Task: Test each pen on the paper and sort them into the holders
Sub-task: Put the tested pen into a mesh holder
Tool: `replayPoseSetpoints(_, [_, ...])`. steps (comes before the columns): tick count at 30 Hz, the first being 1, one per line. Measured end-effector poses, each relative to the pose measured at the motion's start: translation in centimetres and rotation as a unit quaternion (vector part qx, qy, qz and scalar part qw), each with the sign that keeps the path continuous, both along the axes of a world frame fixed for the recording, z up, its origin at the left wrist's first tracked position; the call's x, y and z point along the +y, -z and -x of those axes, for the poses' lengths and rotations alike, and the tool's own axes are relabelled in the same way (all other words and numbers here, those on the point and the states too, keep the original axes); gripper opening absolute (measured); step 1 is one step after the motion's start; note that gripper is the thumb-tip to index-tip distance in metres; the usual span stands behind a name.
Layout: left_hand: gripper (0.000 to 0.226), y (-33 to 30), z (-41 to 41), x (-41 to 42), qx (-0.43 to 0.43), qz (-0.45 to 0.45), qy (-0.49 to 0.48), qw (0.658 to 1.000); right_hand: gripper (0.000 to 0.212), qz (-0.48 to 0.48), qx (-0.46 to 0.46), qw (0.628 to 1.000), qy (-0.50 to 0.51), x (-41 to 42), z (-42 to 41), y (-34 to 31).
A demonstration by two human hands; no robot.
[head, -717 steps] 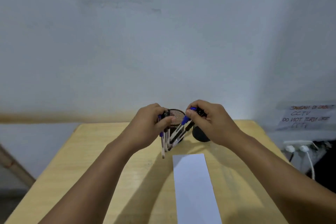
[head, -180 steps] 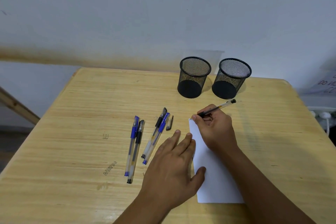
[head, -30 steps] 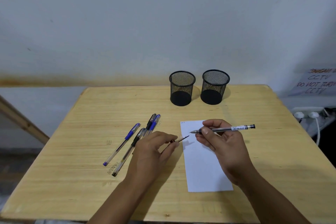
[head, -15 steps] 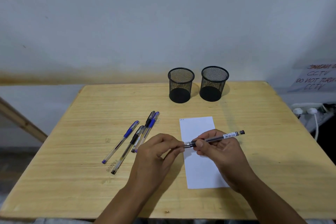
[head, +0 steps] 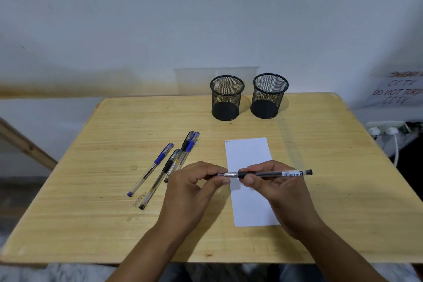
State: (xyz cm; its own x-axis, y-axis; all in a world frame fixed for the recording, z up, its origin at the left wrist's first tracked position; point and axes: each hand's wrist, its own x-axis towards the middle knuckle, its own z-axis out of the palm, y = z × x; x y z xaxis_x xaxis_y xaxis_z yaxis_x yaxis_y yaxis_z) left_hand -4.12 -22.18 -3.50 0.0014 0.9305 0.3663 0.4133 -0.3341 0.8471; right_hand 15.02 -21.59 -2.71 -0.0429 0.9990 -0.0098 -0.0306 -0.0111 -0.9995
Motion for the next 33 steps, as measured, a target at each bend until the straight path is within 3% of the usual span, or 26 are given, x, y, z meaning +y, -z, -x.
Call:
replayPoseSetpoints(4, [0.011,0.3,-0.2,-0.2,0.001,0.02,0.005,1.0,0.017,-0.019,-0.046,0.999,0.003,-0.2,0.1,0.6])
replayPoseSetpoints(9, [0.01,0.3,-0.4,0.0,-0.013,0.055,-0.008,0.998,0.015,-0.006,-0.024,1.0,-0.002,0.1,0.2,0.8])
replayPoseSetpoints(15, [0.012,-0.9,-1.5,1.8,-0.094,0.123,-0.05,0.987,0.033,0.027,0.157,0.987,0.0,2.1,0.8,0.4])
replayPoseSetpoints(20, [0.014,-1.9,-2.2,3.9,-0.121,0.144,-0.041,0.981,0.017,-0.001,0.126,0.992,0.032,4.4,1.5,-1.1])
replayPoseSetpoints(25, [0.037,-2.9,-1.5,8.0,-0.085,0.132,-0.048,0.986,0.015,-0.014,0.131,0.986,0.097,8.2,0.9,-2.9])
replayPoseSetpoints(28, [0.054,-2.8,-1.1,11.6,-0.044,0.126,-0.069,0.989,0.013,-0.008,0.078,0.991,0.113,10.3,-0.1,-3.8])
replayPoseSetpoints(33, [0.088,-1.6,-1.1,16.5,-0.002,0.158,-0.077,0.984,0.016,-0.006,-0.112,0.987,0.115,13.7,-1.5,-5.0])
